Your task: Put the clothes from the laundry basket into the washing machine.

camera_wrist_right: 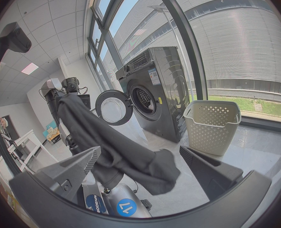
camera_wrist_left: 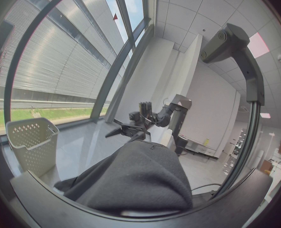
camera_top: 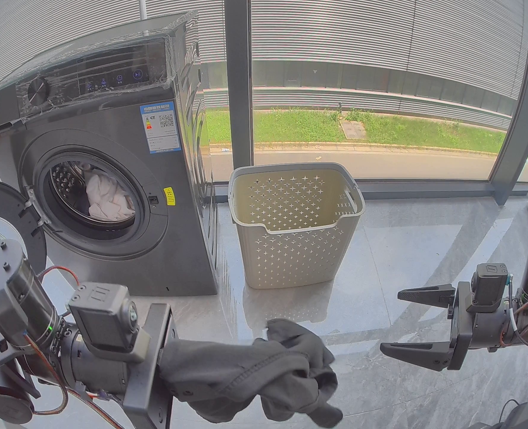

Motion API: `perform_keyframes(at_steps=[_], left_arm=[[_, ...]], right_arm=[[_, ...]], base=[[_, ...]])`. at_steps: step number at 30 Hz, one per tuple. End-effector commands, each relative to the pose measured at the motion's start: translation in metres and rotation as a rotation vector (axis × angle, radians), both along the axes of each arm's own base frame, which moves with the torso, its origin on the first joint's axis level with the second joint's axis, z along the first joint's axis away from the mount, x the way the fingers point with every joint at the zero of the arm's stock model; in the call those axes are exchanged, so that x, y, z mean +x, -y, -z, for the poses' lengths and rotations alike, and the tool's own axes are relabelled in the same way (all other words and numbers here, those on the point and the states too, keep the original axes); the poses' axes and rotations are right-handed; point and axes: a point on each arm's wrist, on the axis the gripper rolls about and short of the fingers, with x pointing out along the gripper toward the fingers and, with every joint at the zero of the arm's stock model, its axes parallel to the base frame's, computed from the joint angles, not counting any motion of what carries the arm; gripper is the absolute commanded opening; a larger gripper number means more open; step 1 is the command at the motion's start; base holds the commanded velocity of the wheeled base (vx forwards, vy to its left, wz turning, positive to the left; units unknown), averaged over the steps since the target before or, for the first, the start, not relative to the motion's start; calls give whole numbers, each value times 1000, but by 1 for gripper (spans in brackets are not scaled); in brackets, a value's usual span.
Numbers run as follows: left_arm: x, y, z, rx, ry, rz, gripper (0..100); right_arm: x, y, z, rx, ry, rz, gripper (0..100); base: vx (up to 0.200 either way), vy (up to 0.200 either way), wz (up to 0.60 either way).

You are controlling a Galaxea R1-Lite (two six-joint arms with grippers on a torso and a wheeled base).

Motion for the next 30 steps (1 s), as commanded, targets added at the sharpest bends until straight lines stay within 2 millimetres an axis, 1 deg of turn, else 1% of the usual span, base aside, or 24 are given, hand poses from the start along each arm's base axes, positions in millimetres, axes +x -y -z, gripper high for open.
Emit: perform_keyframes(at_steps=[1, 3, 6, 7, 9, 11, 13, 17, 19, 22, 26, 30], left_arm=[[-3, 6, 0, 25, -1, 48, 0], [1, 10, 1, 47, 45, 48, 0], [13, 15, 5, 95, 116, 39, 0], [13, 15, 5, 95, 116, 39, 0], [23, 16, 4, 98, 162, 58, 0], [25, 17, 1, 90, 172, 68, 0], [28, 16, 0, 88, 176, 56, 0], [48, 9, 6, 105, 182, -12, 0], [55, 9, 5, 105, 197, -18, 0], [57, 11, 1, 90, 208, 12, 0], [61, 15, -2, 82, 217, 20, 0], [64, 19, -7, 71, 232, 24, 0]], right_arm=[[7, -6, 5, -15, -28, -13, 100], [6, -7, 6, -16, -28, -19, 100], [6, -10, 9, -28, -37, -41, 100], [6, -10, 9, -28, -37, -41, 100], [9, -16, 17, -53, -59, -64, 100], [11, -22, 21, -69, -76, -87, 100], [12, -27, 23, -75, -81, -108, 100], [11, -35, 24, -79, -87, -144, 100], [10, -38, 26, -81, -95, -165, 100], [9, -45, 23, -73, -83, -207, 100], [13, -55, 21, -69, -75, -231, 100], [17, -62, 26, -82, -87, -248, 100]], base=[[0, 0, 0], [0, 0, 0], [0, 0, 0], [0, 0, 0], [0, 0, 0], [0, 0, 0], [0, 0, 0], [0, 0, 0], [0, 0, 0], [0, 0, 0], [0, 0, 0], [0, 0, 0]])
